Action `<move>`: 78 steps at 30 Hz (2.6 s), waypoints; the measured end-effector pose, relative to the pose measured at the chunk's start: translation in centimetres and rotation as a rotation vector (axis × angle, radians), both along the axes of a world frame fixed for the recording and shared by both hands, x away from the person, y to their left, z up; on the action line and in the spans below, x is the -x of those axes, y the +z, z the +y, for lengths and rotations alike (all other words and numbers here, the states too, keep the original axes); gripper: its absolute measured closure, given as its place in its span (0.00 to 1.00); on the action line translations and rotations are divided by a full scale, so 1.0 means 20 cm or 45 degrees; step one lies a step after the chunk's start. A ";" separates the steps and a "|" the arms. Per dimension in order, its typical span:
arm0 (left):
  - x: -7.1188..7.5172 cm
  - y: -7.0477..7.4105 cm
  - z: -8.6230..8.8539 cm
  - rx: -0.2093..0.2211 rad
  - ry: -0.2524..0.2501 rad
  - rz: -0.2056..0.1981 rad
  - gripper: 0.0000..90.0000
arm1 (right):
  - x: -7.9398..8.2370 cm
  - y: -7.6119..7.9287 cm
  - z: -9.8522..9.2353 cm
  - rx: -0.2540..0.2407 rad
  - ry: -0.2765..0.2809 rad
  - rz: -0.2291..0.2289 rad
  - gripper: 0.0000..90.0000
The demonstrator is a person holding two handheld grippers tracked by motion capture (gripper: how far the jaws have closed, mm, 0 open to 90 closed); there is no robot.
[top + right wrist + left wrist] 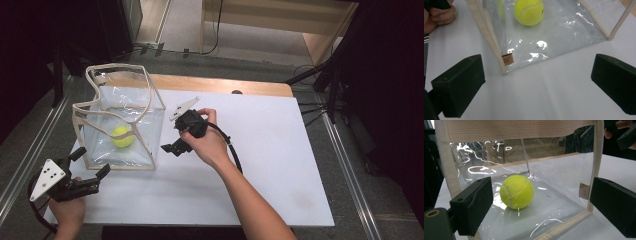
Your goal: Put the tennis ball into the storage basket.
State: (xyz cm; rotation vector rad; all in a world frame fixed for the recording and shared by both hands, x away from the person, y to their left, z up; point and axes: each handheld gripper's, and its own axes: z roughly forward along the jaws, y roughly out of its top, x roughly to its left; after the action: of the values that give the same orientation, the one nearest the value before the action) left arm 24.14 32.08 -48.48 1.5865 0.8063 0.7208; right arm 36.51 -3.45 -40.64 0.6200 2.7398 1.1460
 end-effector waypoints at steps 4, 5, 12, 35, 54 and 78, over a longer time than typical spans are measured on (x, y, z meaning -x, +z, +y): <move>0.00 0.00 0.00 0.002 -0.002 -0.002 0.06 | 0.02 -0.04 -0.03 -0.016 -0.002 -0.007 0.00; 0.00 0.00 0.00 0.002 -0.002 -0.002 0.06 | 0.02 -0.05 -0.04 -0.022 -0.011 -0.007 0.00; 0.00 0.00 0.00 -0.002 0.000 -0.004 0.06 | 0.07 -0.13 -0.11 -0.076 -0.041 -0.004 0.00; 0.00 0.00 -0.01 -0.005 0.002 -0.002 0.06 | 0.18 -0.28 -0.37 -0.219 -0.175 -0.011 0.00; 0.00 0.00 -0.01 -0.010 0.002 -0.001 0.06 | 0.26 -0.34 -0.60 -0.249 -0.287 -0.030 0.00; 0.00 0.00 -0.01 -0.015 0.004 0.000 0.06 | 0.36 -0.38 -0.87 -0.271 -0.434 -0.060 0.00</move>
State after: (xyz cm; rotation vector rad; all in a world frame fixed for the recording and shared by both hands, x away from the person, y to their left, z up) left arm 24.11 31.94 -48.51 1.5961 0.8058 0.7292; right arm 29.31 -20.79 -48.23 1.0229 2.3656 1.3489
